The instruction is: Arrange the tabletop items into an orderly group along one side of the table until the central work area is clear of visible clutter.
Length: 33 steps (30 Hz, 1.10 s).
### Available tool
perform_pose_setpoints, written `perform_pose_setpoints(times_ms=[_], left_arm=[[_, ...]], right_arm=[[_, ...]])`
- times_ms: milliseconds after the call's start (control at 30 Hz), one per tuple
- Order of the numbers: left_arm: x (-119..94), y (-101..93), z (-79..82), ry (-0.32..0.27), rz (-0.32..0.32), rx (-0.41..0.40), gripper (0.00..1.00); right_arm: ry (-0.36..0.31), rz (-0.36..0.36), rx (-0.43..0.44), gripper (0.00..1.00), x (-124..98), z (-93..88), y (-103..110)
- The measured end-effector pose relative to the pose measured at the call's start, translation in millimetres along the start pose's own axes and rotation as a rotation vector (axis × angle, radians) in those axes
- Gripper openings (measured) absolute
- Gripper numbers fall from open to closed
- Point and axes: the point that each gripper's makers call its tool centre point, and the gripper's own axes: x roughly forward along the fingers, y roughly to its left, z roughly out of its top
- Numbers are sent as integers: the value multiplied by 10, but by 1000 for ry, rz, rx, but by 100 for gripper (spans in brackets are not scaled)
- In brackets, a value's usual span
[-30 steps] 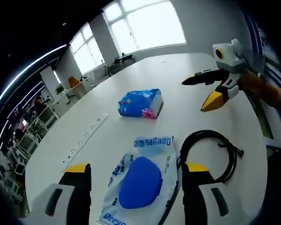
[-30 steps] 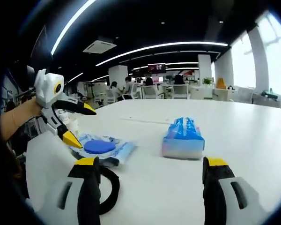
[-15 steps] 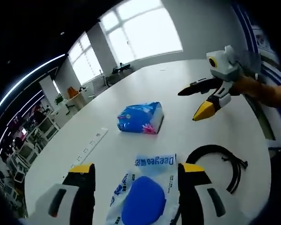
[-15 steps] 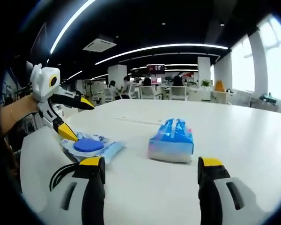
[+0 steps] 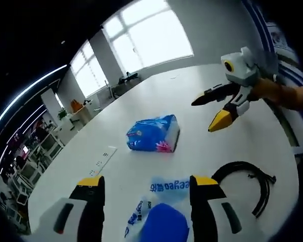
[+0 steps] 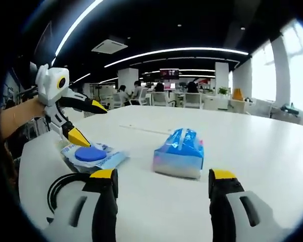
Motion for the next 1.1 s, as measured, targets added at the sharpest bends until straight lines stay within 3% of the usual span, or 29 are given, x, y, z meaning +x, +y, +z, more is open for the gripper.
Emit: perform_pose_setpoints(times_ms=[333,467,833,1100], left_arm=[[136,63,20,-27,-28,-9,67],[180,82,108,-82,-39,-8,67],[299,100,130,-90,-49,-18,67],[441,223,222,-112,-41,-47,65]], right_arm=[[10,2,4,68,45,11,-87],[9,12,-2,67,65,51,-114],[26,18,2,65,120,63,-220],[24,15,-8,63,179,115,-325]])
